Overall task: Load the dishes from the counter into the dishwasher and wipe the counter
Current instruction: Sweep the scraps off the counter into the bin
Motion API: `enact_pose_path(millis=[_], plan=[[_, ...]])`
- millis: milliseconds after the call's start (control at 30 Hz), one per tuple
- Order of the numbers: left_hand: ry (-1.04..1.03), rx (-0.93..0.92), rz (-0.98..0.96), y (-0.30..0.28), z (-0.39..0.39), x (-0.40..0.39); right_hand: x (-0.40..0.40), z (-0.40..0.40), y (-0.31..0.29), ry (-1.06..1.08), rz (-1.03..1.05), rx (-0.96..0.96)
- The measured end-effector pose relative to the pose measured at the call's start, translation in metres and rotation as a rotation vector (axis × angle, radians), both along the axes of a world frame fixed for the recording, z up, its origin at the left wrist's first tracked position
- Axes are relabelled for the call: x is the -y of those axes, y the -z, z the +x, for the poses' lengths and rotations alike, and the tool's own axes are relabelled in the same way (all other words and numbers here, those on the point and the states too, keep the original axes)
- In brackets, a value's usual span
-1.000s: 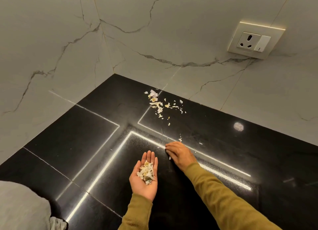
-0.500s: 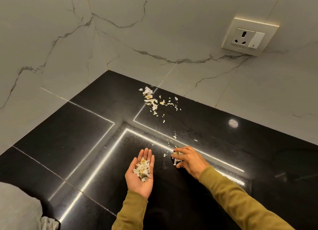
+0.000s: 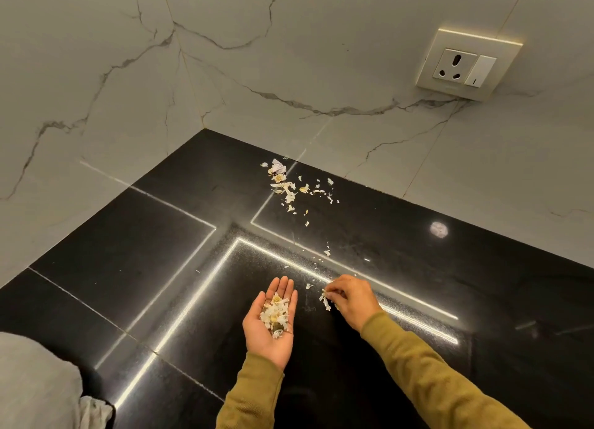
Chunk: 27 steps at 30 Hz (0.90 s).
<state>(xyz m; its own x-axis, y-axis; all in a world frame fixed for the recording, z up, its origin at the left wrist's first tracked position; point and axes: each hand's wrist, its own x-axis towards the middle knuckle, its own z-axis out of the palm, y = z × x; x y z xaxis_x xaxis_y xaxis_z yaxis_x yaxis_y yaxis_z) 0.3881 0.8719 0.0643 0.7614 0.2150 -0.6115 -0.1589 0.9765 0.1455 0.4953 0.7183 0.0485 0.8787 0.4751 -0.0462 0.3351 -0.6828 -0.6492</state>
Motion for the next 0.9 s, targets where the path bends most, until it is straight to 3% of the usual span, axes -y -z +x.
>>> enact_pose_path(millis=[100,200,333,467,567,733,900], plan=[[0.025,-0.012,0.019,0.0,-0.001,0.006,-0.012,-0.013,-0.025,0.185,0.296,-0.296],[0.053,-0.017,0.017,-0.001,0.002,0.009,-0.032,-0.036,-0.043,0.06,0.381,-0.269],[0.066,0.016,-0.043,0.001,0.002,0.013,-0.048,-0.064,-0.044,-0.165,0.251,-0.002],[0.05,0.022,-0.079,0.004,0.0,0.008,-0.051,-0.079,-0.048,-0.244,0.252,0.089],[0.009,0.02,-0.068,0.003,0.0,0.004,-0.033,-0.064,-0.043,-0.077,0.28,0.143],[-0.062,0.038,-0.051,0.002,-0.014,-0.011,0.02,-0.038,-0.009,0.311,-0.026,-0.009],[-0.113,0.114,-0.032,0.007,-0.022,-0.021,-0.005,-0.064,0.002,0.194,-0.052,0.014]])
